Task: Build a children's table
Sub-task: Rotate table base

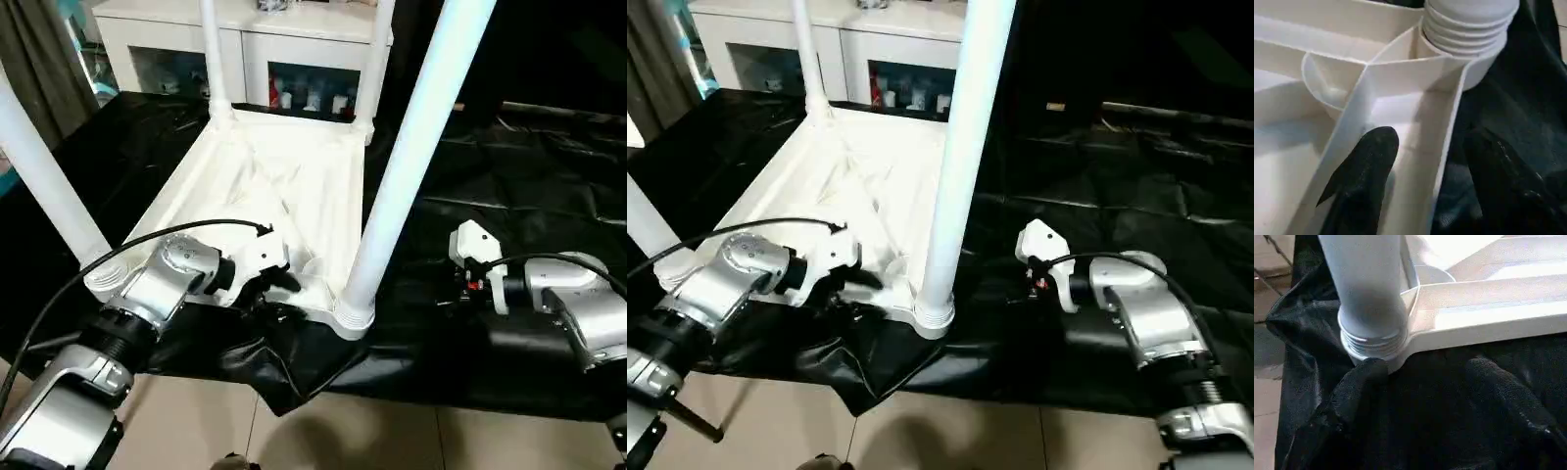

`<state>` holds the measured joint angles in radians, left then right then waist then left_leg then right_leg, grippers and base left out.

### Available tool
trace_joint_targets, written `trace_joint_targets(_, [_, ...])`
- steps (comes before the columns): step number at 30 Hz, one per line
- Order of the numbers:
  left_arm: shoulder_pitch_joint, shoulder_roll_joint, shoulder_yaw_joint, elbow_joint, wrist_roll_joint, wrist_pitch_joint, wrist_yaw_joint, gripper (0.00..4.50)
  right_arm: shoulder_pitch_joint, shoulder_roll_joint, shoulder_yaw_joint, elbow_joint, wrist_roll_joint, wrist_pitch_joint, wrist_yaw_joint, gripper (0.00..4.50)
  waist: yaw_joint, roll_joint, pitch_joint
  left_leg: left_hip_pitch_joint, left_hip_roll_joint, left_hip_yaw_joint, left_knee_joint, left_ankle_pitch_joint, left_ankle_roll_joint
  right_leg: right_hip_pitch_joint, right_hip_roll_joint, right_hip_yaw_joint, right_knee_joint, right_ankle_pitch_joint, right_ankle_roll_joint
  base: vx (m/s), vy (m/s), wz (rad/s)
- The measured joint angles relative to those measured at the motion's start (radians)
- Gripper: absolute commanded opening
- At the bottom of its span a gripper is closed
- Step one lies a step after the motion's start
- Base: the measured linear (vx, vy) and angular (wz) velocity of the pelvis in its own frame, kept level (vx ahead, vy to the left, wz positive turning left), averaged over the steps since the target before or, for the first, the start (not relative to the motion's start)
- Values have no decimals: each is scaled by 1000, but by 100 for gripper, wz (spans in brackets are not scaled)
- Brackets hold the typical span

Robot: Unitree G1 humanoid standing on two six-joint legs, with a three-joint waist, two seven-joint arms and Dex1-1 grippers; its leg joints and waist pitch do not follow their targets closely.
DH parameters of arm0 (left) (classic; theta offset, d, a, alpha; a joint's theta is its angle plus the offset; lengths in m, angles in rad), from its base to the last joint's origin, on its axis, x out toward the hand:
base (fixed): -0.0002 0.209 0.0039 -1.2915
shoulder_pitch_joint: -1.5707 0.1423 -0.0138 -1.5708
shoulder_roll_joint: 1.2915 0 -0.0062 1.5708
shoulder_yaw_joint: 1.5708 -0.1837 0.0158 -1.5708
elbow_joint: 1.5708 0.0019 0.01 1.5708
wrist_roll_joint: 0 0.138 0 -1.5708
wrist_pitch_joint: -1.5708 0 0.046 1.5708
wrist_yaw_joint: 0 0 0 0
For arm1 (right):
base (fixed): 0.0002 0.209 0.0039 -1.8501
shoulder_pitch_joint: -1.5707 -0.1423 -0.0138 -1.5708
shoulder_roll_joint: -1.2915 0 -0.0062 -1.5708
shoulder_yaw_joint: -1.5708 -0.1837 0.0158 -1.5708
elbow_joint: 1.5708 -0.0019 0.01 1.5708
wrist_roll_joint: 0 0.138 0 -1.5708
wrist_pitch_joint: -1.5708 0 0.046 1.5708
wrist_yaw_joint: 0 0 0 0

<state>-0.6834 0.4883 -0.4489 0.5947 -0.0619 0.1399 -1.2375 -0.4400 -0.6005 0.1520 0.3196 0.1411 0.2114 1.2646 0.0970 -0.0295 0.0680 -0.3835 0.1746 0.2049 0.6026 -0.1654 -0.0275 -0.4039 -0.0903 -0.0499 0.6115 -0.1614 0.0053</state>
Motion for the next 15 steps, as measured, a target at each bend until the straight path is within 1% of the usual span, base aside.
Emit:
trace_joint_targets(1, [-4,-2,0,14,2,-6,-3,243,8,0,3,-5,0,6,0,307,2,0,0,0,0,0,0,0,0,0,0,0,0,0,0,0,0,0])
trace_joint_targets(3, [-15,-11,0,42,15,-20,-4,217,16,0,12,-10,0,22,0,307,6,1,1,-1,0,0,0,0,0,0,0,0,0,3,-4,0,0,0])
trace_joint_targets(6, [-38,-28,-2,80,28,-48,-7,198,18,0,13,-46,-1,40,-2,307,13,4,0,-1,0,0,0,0,0,0,0,0,-1,3,-5,0,0,0])
trace_joint_targets(8, [-39,-32,-6,90,33,-59,-11,177,19,0,14,-52,0,46,-3,307,16,6,0,-1,0,0,0,0,0,0,0,0,-1,2,-5,0,0,0])
trace_joint_targets(9, [-41,-34,-6,101,39,-61,-11,166,19,0,15,-52,0,49,-3,307,16,6,0,-1,0,0,0,0,0,0,0,0,-1,2,-5,0,0,0])
trace_joint_targets(11, [-49,-36,-7,121,45,-66,-15,158,19,0,15,-53,1,51,-4,307,17,7,0,-1,0,0,0,0,0,0,0,0,-1,2,-5,0,0,0])
trace_joint_targets(14, [-62,-43,-11,144,60,-76,-28,123,20,0,17,-71,1,60,-11,307,17,9,0,-1,0,0,0,0,0,0,0,0,-1,2,-5,0,0,0])
trace_joint_targets(15, [-67,-45,-11,153,62,-78,-30,123,20,0,17,-75,1,62,-13,307,17,9,0,-1,0,0,0,0,0,0,0,-1,-1,1,-3,0,0,0])
